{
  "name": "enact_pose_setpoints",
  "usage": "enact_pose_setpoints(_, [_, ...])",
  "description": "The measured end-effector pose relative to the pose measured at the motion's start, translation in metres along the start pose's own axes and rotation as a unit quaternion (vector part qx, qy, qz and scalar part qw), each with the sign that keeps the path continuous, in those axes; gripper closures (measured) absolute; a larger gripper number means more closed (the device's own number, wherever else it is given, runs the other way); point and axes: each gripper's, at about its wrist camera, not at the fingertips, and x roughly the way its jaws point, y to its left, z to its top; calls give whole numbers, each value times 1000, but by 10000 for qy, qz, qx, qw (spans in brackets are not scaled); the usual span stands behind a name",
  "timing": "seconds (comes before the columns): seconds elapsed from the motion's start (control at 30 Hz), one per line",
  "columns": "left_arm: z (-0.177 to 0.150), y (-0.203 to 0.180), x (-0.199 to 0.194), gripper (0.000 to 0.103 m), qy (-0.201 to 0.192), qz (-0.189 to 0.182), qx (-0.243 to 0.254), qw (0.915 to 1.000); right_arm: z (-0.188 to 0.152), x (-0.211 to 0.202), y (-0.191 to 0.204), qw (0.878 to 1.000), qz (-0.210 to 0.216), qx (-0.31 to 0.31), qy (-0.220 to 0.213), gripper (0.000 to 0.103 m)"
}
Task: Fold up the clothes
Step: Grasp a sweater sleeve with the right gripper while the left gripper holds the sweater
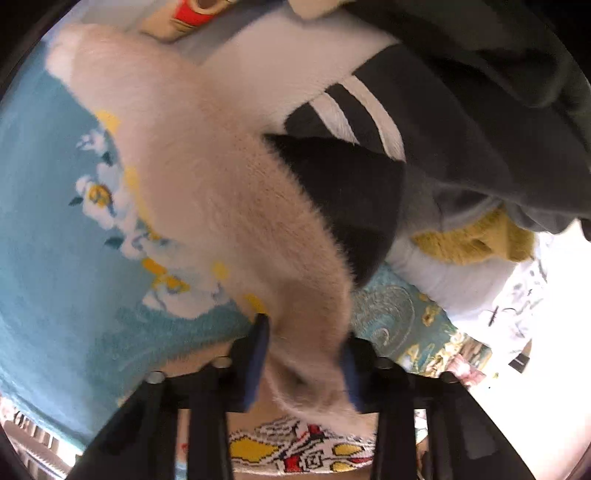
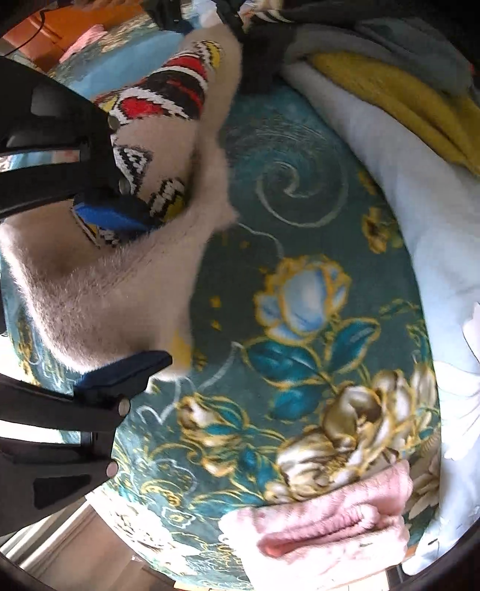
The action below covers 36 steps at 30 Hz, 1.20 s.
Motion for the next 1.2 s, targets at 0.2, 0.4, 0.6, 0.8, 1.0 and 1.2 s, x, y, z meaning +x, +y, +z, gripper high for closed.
enact_pose_setpoints(0.2, [-53, 49, -35, 86, -326, -377, -85, 9987, -34, -9, -27, 9969, 157, 752, -150, 70])
enact_pose_setpoints(0.4, [-117, 92, -74, 88, -622, -660, 82, 9958, -88, -12, -63, 9962, -26, 843, -233, 91])
enact_pose_setpoints(0.6, [-148, 97, -146, 89, -1436, -791, 456, 9854, -132, -49, -98, 9851, 651, 1349, -851, 92])
enact_pose_setpoints(0.8, [-168, 79, -231, 90, -2479, -1058, 791, 9597, -123, -128, -78, 9700, 1262, 745, -1942, 93])
enact_pose_setpoints(1.0, [-200, 85, -292, 90, -3346, -1474, 796, 9274, -121, -206, -45, 9390, 1771, -218, -2940, 93])
enact_pose_setpoints(1.2, [-266, 120, -324, 90, -3822, -1742, 845, 9036, -149, -254, -40, 9050, 2222, -954, -3499, 93])
